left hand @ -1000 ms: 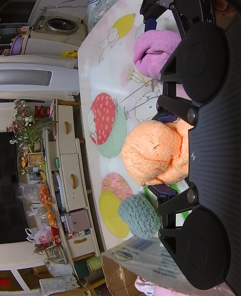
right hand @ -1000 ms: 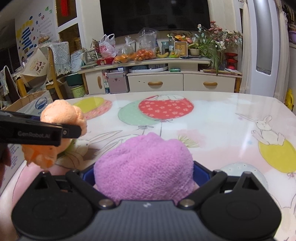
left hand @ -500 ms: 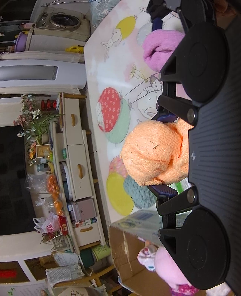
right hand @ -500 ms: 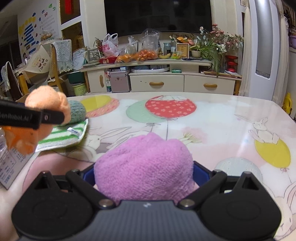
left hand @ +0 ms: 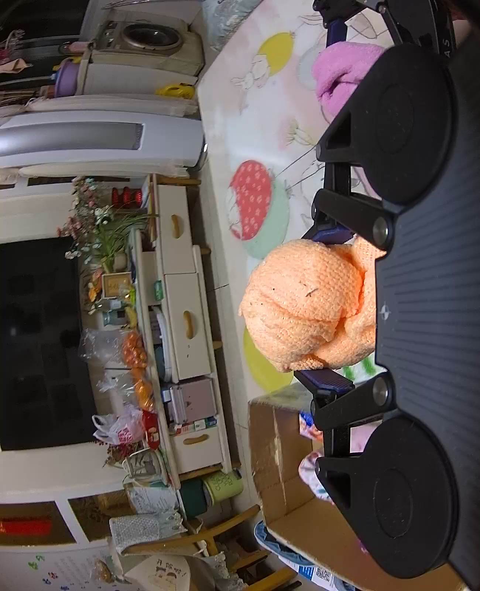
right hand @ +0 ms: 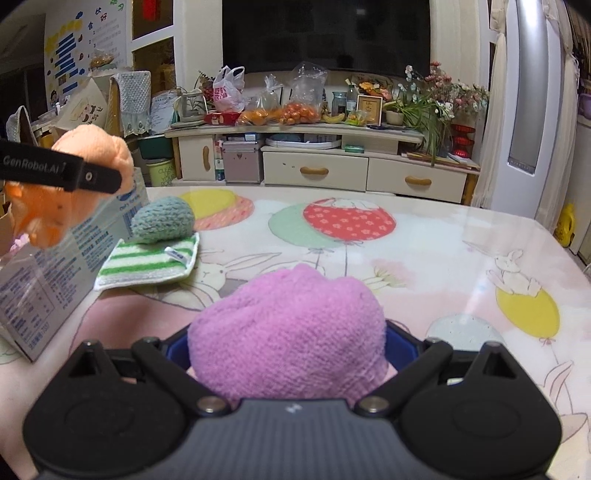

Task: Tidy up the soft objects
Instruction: 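Carry the orange and pink towels into the cardboard box and open both tools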

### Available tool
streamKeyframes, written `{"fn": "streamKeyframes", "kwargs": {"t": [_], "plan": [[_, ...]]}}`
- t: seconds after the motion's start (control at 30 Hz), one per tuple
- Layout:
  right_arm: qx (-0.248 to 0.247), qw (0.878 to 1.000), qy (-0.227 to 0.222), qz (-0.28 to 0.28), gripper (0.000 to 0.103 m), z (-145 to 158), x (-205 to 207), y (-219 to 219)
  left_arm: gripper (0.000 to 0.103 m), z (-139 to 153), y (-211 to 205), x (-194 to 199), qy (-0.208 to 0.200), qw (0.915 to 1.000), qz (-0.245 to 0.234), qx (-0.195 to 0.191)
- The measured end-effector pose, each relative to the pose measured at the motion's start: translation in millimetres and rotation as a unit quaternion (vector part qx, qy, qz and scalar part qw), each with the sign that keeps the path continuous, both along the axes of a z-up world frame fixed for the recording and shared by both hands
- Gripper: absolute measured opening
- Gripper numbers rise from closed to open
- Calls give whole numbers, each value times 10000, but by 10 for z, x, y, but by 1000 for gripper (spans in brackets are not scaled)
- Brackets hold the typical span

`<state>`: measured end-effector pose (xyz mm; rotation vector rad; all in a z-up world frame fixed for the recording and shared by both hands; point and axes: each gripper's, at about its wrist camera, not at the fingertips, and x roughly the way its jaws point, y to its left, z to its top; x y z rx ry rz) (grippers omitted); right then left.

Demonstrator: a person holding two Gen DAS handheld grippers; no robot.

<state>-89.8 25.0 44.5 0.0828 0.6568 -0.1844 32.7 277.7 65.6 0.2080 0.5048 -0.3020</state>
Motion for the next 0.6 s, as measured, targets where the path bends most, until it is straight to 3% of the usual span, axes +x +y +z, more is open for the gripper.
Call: {"fn": "streamKeyframes", "kwargs": {"t": [0.6], "plan": [[-227, 9978, -369, 497, 97, 498, 147, 548, 80, 218, 263, -80, -241, 9984, 376, -342]]}}
